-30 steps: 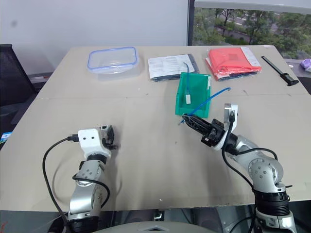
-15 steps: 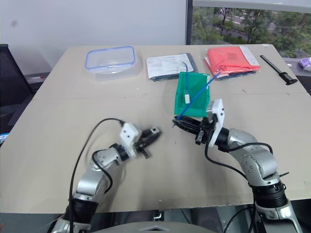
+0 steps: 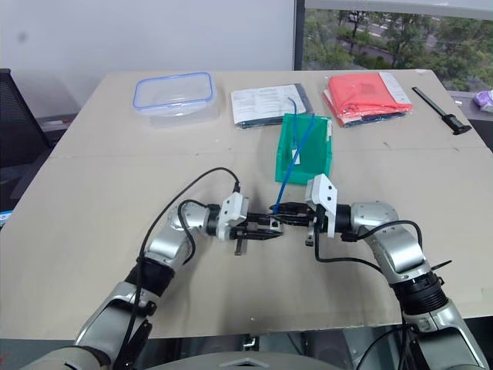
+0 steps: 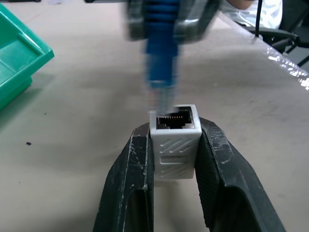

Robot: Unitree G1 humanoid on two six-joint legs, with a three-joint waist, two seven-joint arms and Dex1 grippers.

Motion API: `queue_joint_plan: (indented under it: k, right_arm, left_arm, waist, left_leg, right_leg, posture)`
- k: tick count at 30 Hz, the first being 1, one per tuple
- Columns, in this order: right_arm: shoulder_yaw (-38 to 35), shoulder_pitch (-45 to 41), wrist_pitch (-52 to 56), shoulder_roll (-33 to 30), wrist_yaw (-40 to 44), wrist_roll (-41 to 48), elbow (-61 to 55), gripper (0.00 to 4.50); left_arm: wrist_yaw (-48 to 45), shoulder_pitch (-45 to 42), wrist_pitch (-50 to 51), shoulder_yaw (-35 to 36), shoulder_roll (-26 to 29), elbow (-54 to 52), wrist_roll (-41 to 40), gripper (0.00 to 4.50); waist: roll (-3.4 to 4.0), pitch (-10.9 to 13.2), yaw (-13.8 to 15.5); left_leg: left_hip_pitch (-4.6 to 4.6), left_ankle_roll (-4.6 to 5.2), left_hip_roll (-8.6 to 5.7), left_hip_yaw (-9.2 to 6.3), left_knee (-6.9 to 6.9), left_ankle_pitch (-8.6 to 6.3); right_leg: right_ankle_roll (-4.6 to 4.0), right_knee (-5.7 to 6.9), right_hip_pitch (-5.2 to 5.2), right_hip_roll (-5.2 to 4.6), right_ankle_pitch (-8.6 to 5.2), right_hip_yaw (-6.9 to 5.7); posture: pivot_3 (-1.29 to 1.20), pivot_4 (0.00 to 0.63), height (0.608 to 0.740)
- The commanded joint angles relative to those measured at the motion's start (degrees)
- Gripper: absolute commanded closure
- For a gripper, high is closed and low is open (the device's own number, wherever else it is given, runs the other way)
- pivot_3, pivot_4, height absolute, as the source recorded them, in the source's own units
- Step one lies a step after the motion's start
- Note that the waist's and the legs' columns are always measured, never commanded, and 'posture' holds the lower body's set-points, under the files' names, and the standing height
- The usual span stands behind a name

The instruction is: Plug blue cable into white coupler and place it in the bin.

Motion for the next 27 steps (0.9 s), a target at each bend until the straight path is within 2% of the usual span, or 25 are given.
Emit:
queue_joint_plan:
  k: [1, 14, 21, 24, 27]
  right_arm:
    - [0.73, -0.07, -1.68, -0.52, 1.19, -1.65, -0.96, 4.5]
    - [7.69, -3.5, -12.36, -1.51, 6.29, -13.82, 12.73, 4.5]
    - [14.26, -3.61, -3.67, -2.14, 11.5, -16.44, 23.29, 4.5]
    - [14.05, -3.18, -4.91, -2.29, 11.52, -17.38, 25.32, 4.5]
    - [8.74, -2.56, -5.53, 1.66, 9.41, -10.81, 21.95, 4.5]
  left_arm:
    - [-1.91, -1.24, -2.28, 0.41, -0.36, 1.49, 0.05, 3.92]
    - [-3.87, -2.03, -2.08, 0.57, -1.23, 2.39, 0.63, 3.92]
    - [-3.26, -2.48, -1.0, 1.23, -2.42, 2.27, 0.35, 3.92]
    - [-3.15, -2.42, -0.38, 1.5, -2.46, 1.99, 0.18, 3.92]
    - [-3.2, -1.9, -0.11, 1.45, -2.17, 1.65, 0.36, 3.92]
  waist:
    - [0.0, 0.0, -0.02]
    - [0.01, -0.01, -0.12]
    - [-0.04, -0.4, -0.12]
    - [-0.11, -0.7, -0.09]
    - [-0.19, -0.74, -0.12]
  left_leg:
    - [0.0, 0.0, 0.0, 0.0, 0.0, 0.0]
    - [0.04, 0.0, 0.01, 0.01, 0.11, 0.0]
    - [0.18, 0.0, 0.07, 0.0, 0.19, 0.0]
    - [0.45, 0.0, 0.1, 0.01, 0.18, -0.01]
    - [0.82, 0.0, 0.18, 0.05, 0.13, -0.02]
  right_leg:
    - [0.0, 0.0, 0.0, 0.0, 0.0, 0.0]
    - [0.01, 0.06, 0.02, 0.02, 0.0, 0.01]
    - [-0.01, 0.19, 0.14, 0.07, 0.01, 0.02]
    - [-0.06, 0.18, 0.38, 0.05, -0.03, 0.03]
    - [-0.25, 0.17, 0.71, 0.0, -0.15, 0.06]
  posture:
    - [0.0, 0.15, 0.737]
    - [0.0, 0.15, 0.737]
    - [0.0, 0.15, 0.737]
    - [0.0, 0.15, 0.737]
    - [0.0, 0.15, 0.737]
